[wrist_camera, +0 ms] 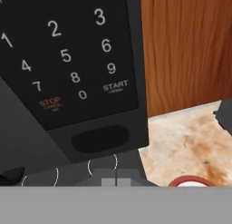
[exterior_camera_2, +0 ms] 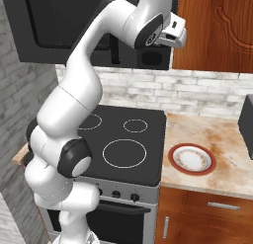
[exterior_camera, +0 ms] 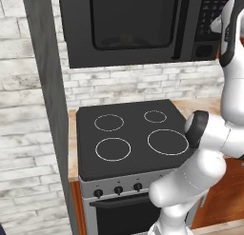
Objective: Pick the potato from the counter and place it in the microwave. Then turn on the microwave.
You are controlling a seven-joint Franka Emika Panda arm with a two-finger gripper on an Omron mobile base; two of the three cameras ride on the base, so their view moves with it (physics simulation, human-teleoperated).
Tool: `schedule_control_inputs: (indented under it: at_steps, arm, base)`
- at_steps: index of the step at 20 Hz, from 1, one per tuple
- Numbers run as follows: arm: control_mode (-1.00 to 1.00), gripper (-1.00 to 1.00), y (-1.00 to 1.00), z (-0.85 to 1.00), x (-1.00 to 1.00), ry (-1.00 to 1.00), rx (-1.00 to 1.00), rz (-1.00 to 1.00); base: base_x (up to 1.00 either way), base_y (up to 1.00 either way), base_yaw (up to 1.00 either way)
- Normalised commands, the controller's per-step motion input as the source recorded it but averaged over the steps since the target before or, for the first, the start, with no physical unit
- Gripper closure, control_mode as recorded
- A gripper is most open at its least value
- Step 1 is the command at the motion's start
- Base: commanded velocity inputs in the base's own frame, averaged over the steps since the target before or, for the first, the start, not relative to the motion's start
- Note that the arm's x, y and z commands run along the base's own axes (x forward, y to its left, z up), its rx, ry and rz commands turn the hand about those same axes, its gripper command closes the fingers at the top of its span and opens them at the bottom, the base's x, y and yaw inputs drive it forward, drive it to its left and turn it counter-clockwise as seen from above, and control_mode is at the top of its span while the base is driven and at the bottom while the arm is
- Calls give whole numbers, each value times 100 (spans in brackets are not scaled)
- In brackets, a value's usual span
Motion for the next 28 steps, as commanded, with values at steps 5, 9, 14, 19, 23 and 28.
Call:
schedule_control_inputs:
  at_steps: [5, 9, 14, 19, 23, 28]
  arm:
    - [-100, 100, -15, -4, 31, 0, 5, 0]
    - [-100, 100, -9, 0, 31, 0, 5, 0]
    - [-100, 100, -11, 0, 31, 0, 6, 0]
    - [-100, 100, -7, 0, 19, 0, 6, 0]
    - [-100, 100, -6, 0, 16, 0, 6, 0]
    - [-100, 100, -2, 0, 19, 0, 6, 0]
  base:
    - [0, 0, 0]
    - [0, 0, 0]
    - [0, 0, 0]
    - [0, 0, 0]
    - [0, 0, 0]
    - [0, 0, 0]
